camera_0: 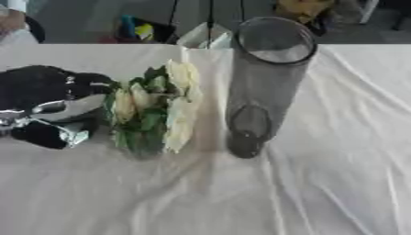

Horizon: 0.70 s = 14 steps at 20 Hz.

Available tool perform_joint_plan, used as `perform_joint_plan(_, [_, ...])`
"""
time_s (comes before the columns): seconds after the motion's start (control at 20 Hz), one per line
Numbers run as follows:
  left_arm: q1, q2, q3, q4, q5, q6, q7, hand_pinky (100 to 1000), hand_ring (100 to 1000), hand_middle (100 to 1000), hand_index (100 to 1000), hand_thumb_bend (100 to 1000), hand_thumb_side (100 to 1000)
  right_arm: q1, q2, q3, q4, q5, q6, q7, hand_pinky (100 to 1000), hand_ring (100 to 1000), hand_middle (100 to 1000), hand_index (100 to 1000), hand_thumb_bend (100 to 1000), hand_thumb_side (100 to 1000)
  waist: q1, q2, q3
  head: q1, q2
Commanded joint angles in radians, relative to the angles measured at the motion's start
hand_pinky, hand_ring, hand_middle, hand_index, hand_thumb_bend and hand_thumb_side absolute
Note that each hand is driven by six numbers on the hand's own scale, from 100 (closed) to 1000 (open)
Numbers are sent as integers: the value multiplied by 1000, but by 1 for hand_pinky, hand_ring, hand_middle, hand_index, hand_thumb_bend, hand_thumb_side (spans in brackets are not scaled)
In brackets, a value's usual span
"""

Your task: Arrange flowers into the vase.

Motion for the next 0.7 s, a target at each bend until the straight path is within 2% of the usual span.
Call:
perform_joint_plan(0.05, [-8, 38, 25, -13, 7, 20, -7, 724, 815, 979, 1000, 120, 793, -5, -12, 0, -20, -5, -4, 8, 764, 912, 367, 534, 100, 968, -16, -5, 1, -1, -8])
perform_joint_plan(0.4, [-22, 17, 26, 56, 0, 60, -15, 755, 864, 1000, 1000, 116, 861, -8, -8, 3, -20, -9, -3, 18, 767, 915, 365, 534, 100, 971, -18, -1, -1, 0, -14])
perform_joint_plan(0.7, [-46, -6, 18, 130, -20, 69, -18, 757, 865, 1000, 1000, 115, 888, -9, -5, 2, -20, -12, -4, 22, 768, 916, 364, 534, 100, 971, -20, 2, -3, 2, -19])
